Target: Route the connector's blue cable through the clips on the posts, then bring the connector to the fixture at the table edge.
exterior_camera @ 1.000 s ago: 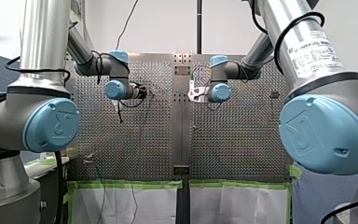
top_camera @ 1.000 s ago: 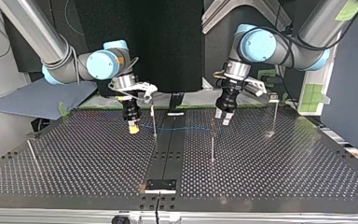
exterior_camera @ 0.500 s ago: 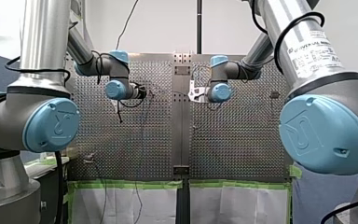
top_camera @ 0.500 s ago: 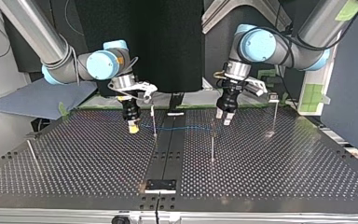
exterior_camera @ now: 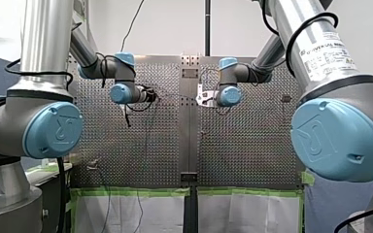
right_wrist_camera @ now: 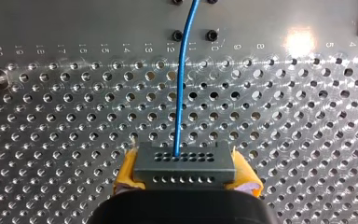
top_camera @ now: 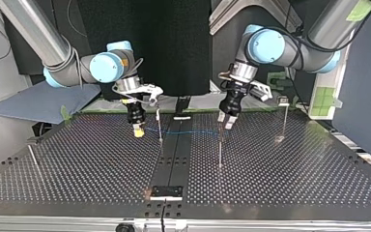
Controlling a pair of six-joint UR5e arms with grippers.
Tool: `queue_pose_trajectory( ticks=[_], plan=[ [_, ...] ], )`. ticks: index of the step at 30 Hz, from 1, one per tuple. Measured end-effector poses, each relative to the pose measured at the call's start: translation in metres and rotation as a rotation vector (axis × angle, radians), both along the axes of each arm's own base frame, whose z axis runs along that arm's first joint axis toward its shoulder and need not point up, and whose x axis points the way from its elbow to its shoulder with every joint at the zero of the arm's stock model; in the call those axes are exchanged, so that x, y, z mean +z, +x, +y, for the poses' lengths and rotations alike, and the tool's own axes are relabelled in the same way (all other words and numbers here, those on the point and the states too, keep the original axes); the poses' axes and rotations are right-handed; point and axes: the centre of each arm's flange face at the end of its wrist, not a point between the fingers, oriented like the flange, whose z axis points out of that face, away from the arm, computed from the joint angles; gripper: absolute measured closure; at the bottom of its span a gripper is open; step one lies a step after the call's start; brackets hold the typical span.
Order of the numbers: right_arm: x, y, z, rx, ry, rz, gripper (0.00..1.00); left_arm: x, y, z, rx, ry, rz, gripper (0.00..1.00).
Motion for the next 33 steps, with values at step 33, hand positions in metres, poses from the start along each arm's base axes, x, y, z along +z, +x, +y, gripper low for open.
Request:
queue_pose_trajectory(
  ticks=[33],
  plan=[
    [-0.0015,-0.0029,-0.0008,-0.004,0.011,0.010,1.00,0.0005,-0.0044,-0.0090,-0.020,0.004,-0.007,0.01]
  ],
)
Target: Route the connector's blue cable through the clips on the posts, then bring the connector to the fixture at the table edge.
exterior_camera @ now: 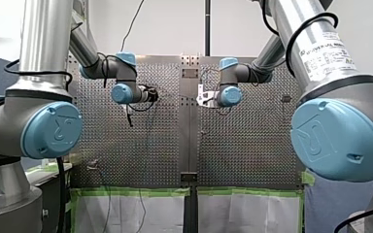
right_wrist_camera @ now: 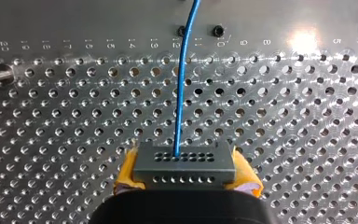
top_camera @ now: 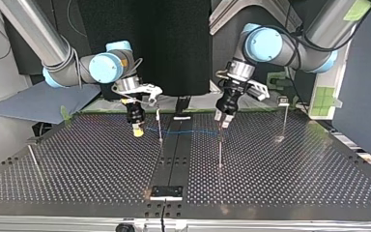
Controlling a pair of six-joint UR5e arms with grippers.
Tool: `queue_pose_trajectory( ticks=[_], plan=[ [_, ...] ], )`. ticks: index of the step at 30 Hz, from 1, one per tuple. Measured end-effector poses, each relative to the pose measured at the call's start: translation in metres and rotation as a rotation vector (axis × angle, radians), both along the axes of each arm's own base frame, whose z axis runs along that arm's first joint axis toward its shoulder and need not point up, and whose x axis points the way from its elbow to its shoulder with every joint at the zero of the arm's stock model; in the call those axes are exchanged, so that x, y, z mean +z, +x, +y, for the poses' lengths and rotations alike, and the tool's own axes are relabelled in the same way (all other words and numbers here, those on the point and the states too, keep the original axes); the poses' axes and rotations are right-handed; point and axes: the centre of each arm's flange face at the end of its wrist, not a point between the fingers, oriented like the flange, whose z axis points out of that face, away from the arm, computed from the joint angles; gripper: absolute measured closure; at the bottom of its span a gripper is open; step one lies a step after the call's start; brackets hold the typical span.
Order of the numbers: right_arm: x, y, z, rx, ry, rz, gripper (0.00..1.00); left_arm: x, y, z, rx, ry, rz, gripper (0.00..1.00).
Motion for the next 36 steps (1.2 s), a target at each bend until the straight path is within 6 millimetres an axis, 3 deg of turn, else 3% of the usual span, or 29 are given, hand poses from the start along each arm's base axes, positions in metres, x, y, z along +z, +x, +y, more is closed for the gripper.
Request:
queue_pose_trajectory(
  ticks=[14,21,30,36],
  plan=[
    [-0.001,-0.002,0.000,-0.002,0.006,0.006,1.00,0.007,-0.010,-0.023,-0.010,0.069,-0.028,0.01],
    [-0.001,-0.002,0.000,-0.003,0.007,0.005,1.00,0.018,-0.012,-0.043,-0.006,0.108,-0.028,0.01],
    [-0.001,-0.001,0.000,0.002,0.006,0.004,1.00,0.014,-0.012,-0.073,-0.006,0.160,0.009,0.01],
    [0.000,-0.001,0.000,0.002,0.004,0.002,1.00,0.029,-0.015,-0.094,-0.003,0.161,-0.014,0.01]
  ],
)
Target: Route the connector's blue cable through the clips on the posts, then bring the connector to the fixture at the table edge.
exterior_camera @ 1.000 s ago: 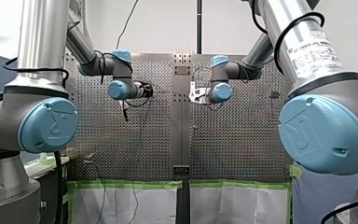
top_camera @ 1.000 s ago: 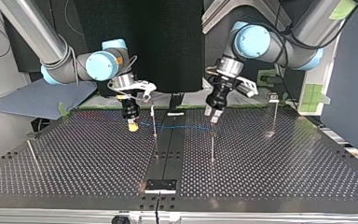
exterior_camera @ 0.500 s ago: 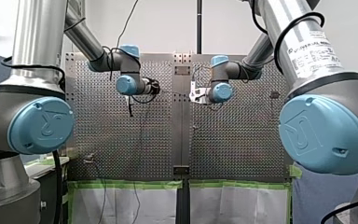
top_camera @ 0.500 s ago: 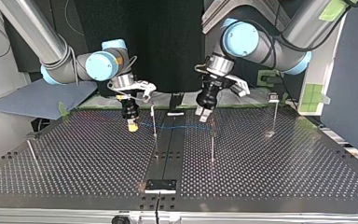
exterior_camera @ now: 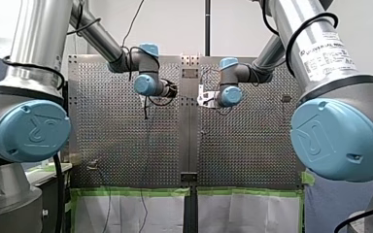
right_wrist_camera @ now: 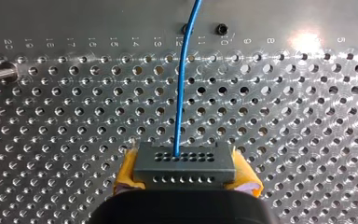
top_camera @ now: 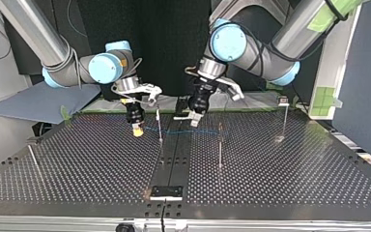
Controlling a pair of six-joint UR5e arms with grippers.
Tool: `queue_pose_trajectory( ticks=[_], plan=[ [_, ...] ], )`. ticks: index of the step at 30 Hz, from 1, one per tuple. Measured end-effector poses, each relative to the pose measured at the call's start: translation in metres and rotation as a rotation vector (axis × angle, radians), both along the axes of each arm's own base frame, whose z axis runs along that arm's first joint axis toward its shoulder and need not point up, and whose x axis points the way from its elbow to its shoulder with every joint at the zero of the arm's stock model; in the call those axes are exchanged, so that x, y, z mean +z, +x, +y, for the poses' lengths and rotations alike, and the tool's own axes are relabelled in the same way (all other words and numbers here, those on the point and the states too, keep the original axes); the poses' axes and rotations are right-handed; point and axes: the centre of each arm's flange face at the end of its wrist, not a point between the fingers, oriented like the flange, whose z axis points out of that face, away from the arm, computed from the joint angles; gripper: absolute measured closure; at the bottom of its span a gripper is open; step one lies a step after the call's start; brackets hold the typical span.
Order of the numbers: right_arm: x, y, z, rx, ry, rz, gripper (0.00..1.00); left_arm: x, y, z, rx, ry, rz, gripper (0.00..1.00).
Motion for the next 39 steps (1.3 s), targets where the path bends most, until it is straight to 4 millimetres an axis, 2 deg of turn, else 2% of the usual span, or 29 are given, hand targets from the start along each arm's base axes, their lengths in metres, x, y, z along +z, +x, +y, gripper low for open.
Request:
queue_pose_trajectory(
  ticks=[5,9,15,29,36,39],
  plan=[
    [0.000,0.000,0.000,0.000,-0.001,0.000,1.00,0.007,-0.006,-0.015,0.001,0.001,-0.007,0.01],
    [0.000,0.000,0.000,0.000,-0.001,-0.001,1.00,-0.003,-0.006,-0.021,0.020,0.022,0.013,0.01],
    [0.000,-0.001,-0.001,-0.001,0.000,0.001,1.00,-0.021,-0.001,-0.020,0.066,0.053,0.042,0.01],
    [-0.001,-0.002,-0.001,0.003,0.003,0.005,1.00,-0.013,0.013,-0.010,0.187,0.061,0.020,0.01],
    [-0.001,-0.002,-0.001,0.004,0.004,0.005,1.00,-0.024,0.022,-0.011,0.240,0.105,0.044,0.01],
    [-0.001,-0.002,-0.001,0.005,0.004,0.006,1.00,-0.023,0.027,-0.010,0.264,0.109,0.040,0.01]
  ],
)
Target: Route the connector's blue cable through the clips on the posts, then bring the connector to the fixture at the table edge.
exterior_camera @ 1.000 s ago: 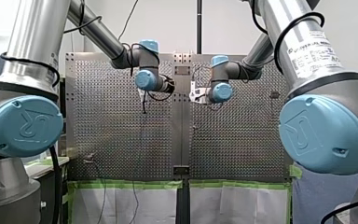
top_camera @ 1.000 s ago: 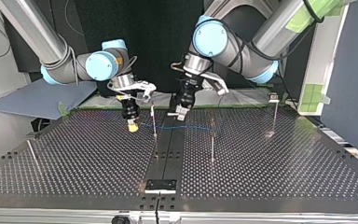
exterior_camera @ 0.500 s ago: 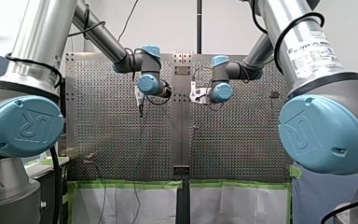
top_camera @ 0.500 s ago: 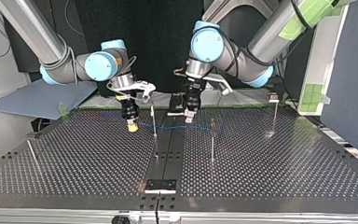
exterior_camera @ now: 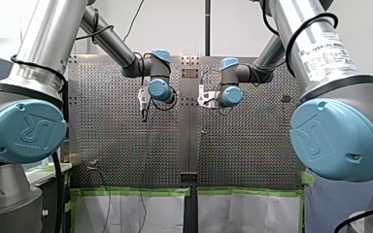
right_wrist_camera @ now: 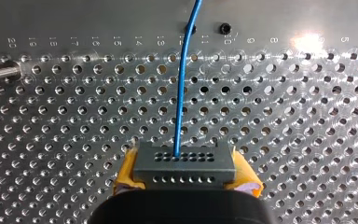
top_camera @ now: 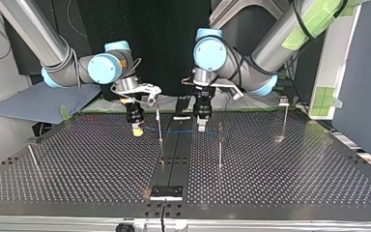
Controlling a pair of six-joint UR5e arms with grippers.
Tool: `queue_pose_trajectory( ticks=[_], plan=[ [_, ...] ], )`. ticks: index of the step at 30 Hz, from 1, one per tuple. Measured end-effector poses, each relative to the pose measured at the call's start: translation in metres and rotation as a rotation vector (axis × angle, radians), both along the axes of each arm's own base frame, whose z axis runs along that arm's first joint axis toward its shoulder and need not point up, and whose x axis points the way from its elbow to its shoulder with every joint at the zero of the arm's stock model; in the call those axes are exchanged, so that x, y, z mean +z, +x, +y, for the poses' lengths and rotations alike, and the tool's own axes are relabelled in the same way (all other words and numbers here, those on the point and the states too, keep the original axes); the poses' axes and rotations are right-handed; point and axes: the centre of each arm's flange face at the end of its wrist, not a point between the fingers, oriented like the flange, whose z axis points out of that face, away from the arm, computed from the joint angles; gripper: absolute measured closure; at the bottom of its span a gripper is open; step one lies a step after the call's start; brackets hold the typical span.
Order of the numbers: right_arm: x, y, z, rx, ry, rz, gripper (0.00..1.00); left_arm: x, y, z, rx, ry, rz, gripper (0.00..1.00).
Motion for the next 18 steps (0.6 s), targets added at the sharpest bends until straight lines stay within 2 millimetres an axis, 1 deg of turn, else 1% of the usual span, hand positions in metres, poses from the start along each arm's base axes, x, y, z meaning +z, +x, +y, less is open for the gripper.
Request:
queue_pose_trajectory(
  ticks=[6,10,14,18],
  plan=[
    [0.000,0.001,0.001,0.003,-0.001,-0.003,1.00,0.009,0.007,-0.001,0.014,-0.001,-0.019,0.01],
    [0.000,0.002,0.002,0.004,0.000,-0.002,1.00,0.011,0.009,-0.001,0.014,0.002,-0.023,0.01],
    [0.000,0.003,0.002,0.005,0.000,-0.002,1.00,0.005,0.012,-0.003,0.016,0.012,-0.011,0.01],
    [0.000,0.003,0.003,0.006,0.002,-0.001,1.00,-0.006,0.017,-0.008,0.015,0.031,0.011,0.01]
  ],
)
